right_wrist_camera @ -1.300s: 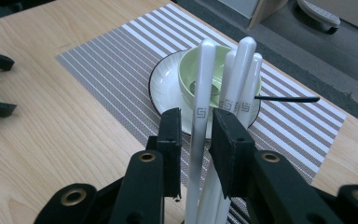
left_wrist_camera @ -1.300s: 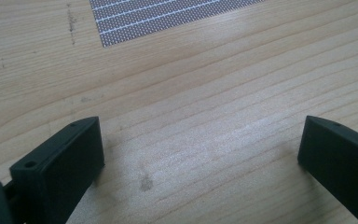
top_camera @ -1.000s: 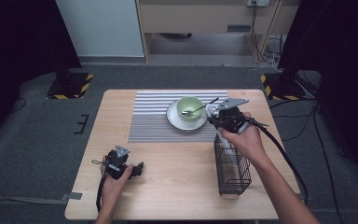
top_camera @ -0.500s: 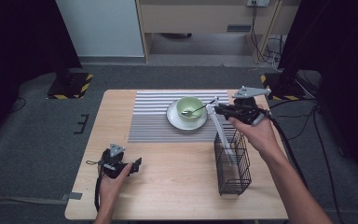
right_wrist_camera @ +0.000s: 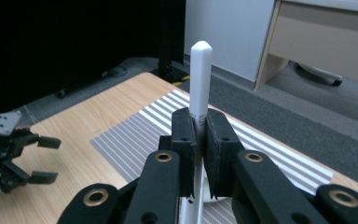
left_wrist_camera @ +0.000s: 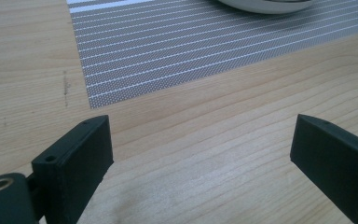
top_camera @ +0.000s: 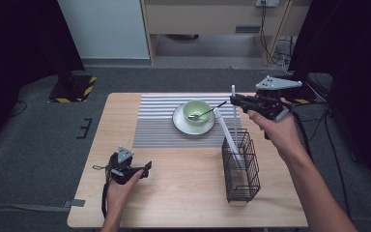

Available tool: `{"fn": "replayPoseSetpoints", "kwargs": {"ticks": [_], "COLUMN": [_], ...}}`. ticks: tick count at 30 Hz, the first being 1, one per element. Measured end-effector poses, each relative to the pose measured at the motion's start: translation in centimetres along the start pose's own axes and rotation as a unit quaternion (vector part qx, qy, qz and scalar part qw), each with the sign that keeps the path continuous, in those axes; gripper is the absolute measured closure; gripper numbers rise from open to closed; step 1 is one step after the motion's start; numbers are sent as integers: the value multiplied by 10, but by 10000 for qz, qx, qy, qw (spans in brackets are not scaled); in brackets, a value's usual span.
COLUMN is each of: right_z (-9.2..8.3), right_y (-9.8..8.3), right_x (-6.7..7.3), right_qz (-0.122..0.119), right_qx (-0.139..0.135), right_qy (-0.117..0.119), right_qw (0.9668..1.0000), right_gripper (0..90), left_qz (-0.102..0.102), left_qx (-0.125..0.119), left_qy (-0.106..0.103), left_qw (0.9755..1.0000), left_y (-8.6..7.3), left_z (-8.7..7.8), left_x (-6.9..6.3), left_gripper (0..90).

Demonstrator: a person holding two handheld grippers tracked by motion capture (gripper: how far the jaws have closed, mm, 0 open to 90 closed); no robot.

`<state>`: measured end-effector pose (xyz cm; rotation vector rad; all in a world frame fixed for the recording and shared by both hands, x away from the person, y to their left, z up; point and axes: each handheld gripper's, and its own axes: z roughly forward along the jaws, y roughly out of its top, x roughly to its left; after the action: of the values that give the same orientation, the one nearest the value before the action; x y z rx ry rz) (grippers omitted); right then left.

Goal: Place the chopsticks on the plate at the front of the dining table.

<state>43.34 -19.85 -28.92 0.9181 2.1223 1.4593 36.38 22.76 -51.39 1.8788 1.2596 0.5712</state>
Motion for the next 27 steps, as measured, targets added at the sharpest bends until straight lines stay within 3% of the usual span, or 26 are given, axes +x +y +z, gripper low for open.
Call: {"fn": "replayPoseSetpoints", "kwargs": {"ticks": [8,20,27], "right_z": [-3,-6,12], "right_y": [13,35,31], "right_x": [4,13,18], "right_qz": [78,119,180], "right_qx": [-280,-635,-651], "right_qy": [117,327,412], "right_qw": [9995,9974,9969], "right_gripper": [833,833,834], "left_qz": [-9,-310,-240], "left_qx": [-212,-547,-616], "left_qy": [-101,-323,-461], "left_qw": [9997,9975,9967], "left_y": [8,16,26], "left_z": [-4,-11,-12], "left_x": [-5,-6,-15], "left_gripper": [57,71,83]}}
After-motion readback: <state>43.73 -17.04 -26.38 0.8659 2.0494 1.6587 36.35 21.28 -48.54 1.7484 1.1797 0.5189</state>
